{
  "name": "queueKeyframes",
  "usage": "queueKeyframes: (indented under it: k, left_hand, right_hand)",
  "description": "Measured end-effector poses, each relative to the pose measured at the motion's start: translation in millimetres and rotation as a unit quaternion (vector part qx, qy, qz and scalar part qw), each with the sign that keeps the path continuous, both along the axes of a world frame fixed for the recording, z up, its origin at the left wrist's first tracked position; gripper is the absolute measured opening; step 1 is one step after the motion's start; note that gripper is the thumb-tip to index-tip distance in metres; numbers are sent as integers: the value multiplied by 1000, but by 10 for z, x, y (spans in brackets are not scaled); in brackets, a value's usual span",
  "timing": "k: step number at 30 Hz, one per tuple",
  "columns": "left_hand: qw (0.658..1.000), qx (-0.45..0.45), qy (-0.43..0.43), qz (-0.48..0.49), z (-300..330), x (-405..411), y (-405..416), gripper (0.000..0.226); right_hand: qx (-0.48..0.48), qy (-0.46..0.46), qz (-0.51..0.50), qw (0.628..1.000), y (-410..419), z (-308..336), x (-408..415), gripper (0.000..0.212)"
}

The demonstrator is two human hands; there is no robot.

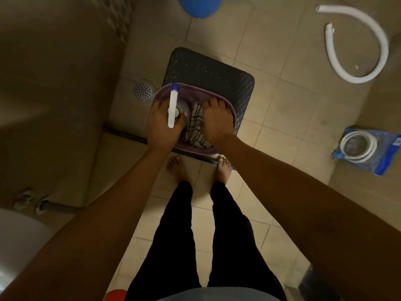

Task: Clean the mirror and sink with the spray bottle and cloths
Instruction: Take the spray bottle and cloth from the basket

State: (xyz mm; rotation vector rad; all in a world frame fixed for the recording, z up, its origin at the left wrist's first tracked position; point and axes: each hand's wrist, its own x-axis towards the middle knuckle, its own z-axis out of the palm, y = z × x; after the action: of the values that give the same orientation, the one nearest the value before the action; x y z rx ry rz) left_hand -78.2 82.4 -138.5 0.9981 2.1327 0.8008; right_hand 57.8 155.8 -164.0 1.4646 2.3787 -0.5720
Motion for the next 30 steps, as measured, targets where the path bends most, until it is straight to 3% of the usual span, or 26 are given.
queueKeyframes:
  k: [3,6,9,12,19,22,26,30]
  left_hand:
    - [1000,11,-5,-8,-18,-6,-22,50]
    - [999,12,-42,6,-40,-3,-8,26]
    - [998,-18,-57,15,-76,-25,26,37]
    - [997,-17,-75,5,-94,-45,27,28]
    - [993,-9,-112,32,131,-121,19,45]
    - [995,11,-100,27,383,-122,40,41]
    - [996,35,-83,12,842,-92,99,32]
    - [996,76,-39,-16,1366,-13,159,44]
  right_hand:
    - [8,37,10,999,-55,35,28,58]
    - [-41,89,0,995,-57,62,20,57]
    - [-80,96,19,992,-15,104,-14,45]
    - [-132,96,9,987,3,140,-26,33]
    - [-260,220,-165,926,68,385,173,36]
    - [-304,263,-294,867,96,617,297,32]
    - [-342,346,-451,748,78,1033,481,21]
    - [-385,445,-527,613,39,1413,654,43]
